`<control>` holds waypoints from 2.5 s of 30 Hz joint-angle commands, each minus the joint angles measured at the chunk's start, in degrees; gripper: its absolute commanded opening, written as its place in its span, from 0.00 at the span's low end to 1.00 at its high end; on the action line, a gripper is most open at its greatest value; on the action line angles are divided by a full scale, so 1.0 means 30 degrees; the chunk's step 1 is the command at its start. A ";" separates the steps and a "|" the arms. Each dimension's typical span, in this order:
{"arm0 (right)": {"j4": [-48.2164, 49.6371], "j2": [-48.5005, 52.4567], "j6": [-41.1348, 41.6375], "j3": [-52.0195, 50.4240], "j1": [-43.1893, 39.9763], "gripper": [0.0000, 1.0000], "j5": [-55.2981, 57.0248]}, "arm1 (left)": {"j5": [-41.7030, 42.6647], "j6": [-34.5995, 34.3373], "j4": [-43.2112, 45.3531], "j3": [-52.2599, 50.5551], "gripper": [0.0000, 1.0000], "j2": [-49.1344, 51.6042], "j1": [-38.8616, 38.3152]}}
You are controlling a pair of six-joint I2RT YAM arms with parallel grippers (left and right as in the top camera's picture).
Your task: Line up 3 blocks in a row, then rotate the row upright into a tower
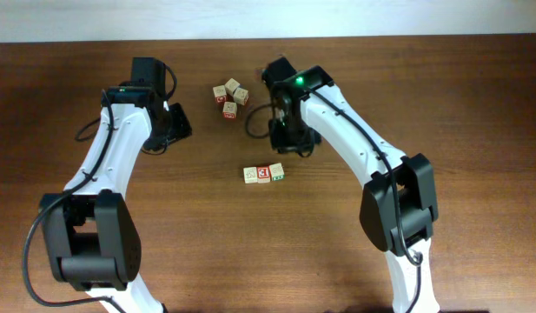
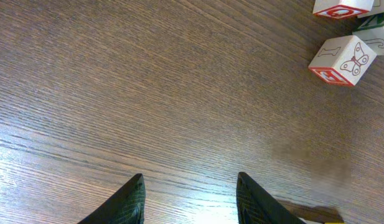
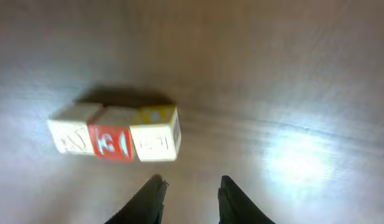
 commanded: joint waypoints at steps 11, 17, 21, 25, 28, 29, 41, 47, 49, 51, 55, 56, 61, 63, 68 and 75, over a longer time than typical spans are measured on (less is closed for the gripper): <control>0.1071 -0.0175 0.0248 -0.4036 0.2171 0.30 -0.2113 | -0.0073 -0.0102 -0.0022 -0.0015 0.46 0.0138 -0.0270; 0.4000 -0.0160 0.1916 -0.5151 0.2484 0.34 -0.1610 | -0.0066 -0.0102 -0.0029 -0.0015 0.46 0.0138 -0.0270; 0.5421 -0.0153 0.2266 -0.6572 0.2484 0.33 -0.1610 | -0.0073 -0.0102 -0.0022 -0.0015 0.46 0.0138 -0.0270; 0.5705 -0.0153 0.2259 -0.6594 0.2477 0.33 -0.1581 | -0.0073 -0.0102 -0.0015 -0.0015 0.46 0.0138 -0.0270; 0.6011 -0.0153 0.2259 -0.6594 0.2477 0.34 -0.1457 | -0.0073 -0.0102 -0.0022 -0.0015 0.46 0.0138 -0.0270; 0.6105 -0.0153 0.2259 -0.6594 0.2477 0.33 -0.1457 | -0.0073 -0.0095 -0.0022 -0.0015 0.46 0.0138 -0.0270; 0.6739 -0.0153 0.2251 -0.6586 0.2477 0.33 -0.1107 | -0.0073 -0.0102 -0.0022 -0.0015 0.46 0.0138 -0.0270; 0.5559 -0.0189 0.2229 -0.6069 0.2477 0.33 -0.1741 | -0.0066 -0.0102 -0.0036 -0.0015 0.46 0.0138 -0.0270; 0.4014 -0.0270 0.2157 -0.5158 0.2455 0.33 -0.1763 | -0.0066 -0.0095 -0.0036 -0.0015 0.46 0.0138 -0.0270; 0.2484 -0.0554 0.1523 -0.3694 0.2426 0.33 -0.1756 | -0.0066 -0.0102 -0.0036 -0.0015 0.46 0.0138 -0.0270; 0.1916 -0.1333 0.0503 -0.1217 0.2404 0.33 -0.1056 | -0.0058 -0.0102 -0.0036 -0.0015 0.46 0.0138 -0.0270; 0.2113 -0.1326 0.0495 -0.0816 0.2404 0.33 -0.0401 | -0.0066 -0.0102 -0.0022 -0.0015 0.46 0.0138 -0.0270; 0.3439 -0.0867 0.0233 -0.1035 0.2361 0.33 0.0991 | -0.0051 -0.0095 0.0160 -0.0015 0.46 0.0138 -0.0270; 0.2812 -0.0838 0.0699 -0.1027 0.1974 0.33 0.1260 | 0.1413 -0.0102 -0.0372 -0.0022 0.44 0.0138 -0.0277; 0.1727 -0.0801 0.1880 -0.1275 -0.0342 0.33 0.1064 | 0.3942 -0.0102 -0.1195 -0.0182 0.28 0.0138 -0.1239; 0.4750 -0.0583 0.1086 -0.4896 -0.1581 0.32 -0.1494 | 0.4044 -0.0750 0.0430 -0.2616 0.05 0.0379 -0.3140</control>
